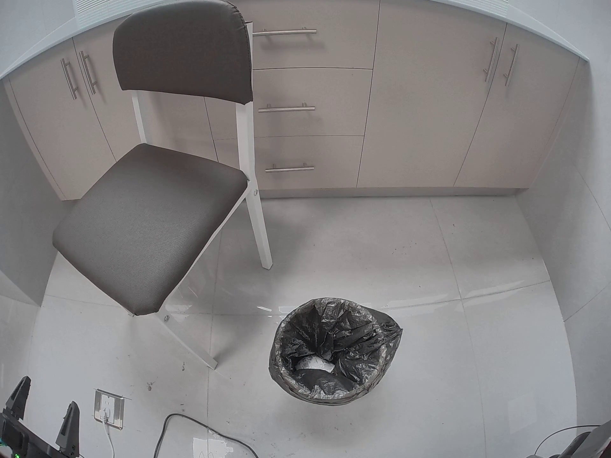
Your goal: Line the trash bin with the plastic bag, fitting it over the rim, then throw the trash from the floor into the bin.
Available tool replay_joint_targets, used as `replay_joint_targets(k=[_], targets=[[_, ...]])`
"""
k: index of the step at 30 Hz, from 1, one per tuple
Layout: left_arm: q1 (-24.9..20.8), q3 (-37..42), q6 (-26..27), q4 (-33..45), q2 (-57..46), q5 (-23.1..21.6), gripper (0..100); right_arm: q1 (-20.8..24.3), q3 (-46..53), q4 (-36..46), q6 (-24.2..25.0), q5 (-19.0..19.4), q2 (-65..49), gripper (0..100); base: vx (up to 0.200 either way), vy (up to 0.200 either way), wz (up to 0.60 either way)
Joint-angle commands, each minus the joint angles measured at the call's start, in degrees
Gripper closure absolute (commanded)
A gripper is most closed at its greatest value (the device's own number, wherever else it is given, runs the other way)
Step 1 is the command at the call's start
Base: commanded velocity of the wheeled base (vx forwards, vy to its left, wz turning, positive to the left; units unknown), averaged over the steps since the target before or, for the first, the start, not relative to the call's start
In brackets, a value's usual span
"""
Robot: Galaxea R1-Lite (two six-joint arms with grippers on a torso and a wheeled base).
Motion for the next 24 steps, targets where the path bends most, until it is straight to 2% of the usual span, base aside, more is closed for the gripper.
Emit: replay_joint_targets(k=[1,3,5,6,7,10,14,18,24], targets=[[1.08,1.01,0.02,-0.23,-2.28,0.05,0,-5.00,0.01,4.28,-0.21,2.48,-10.30,0,0.000,0.000,0.00],[1.08,1.01,0.02,-0.23,-2.28,0.05,0,-8.60,0.01,7.35,-0.30,3.36,-14.16,0,0.000,0.000,0.00],[1.08,1.01,0.02,-0.23,-2.28,0.05,0,-10.18,0.01,9.11,-0.21,4.59,-16.54,0,0.000,0.000,0.00],[1.08,1.01,0.02,-0.23,-2.28,0.05,0,-11.68,0.01,11.93,-0.04,6.70,-20.67,0,0.000,0.000,0.00],[1.08,1.01,0.02,-0.23,-2.28,0.05,0,-11.76,0.01,12.19,-0.04,6.87,-21.02,0,0.000,0.000,0.00],[1.08,1.01,0.02,-0.23,-2.28,0.05,0,-16.07,0.01,16.76,0.32,10.65,-30.69,0,0.000,0.000,0.00],[1.08,1.01,0.02,-0.23,-2.28,0.05,0,-18.80,0.01,15.88,0.67,13.11,-39.83,0,0.000,0.000,0.00],[1.08,1.01,0.02,-0.23,-2.28,0.05,0,-20.29,0.01,14.12,0.58,13.29,-48.79,0,0.000,0.000,0.00],[1.08,1.01,0.02,-0.23,-2.28,0.05,0,-20.03,0.01,8.23,0.32,13.20,-60.13,0,0.000,0.000,0.00]])
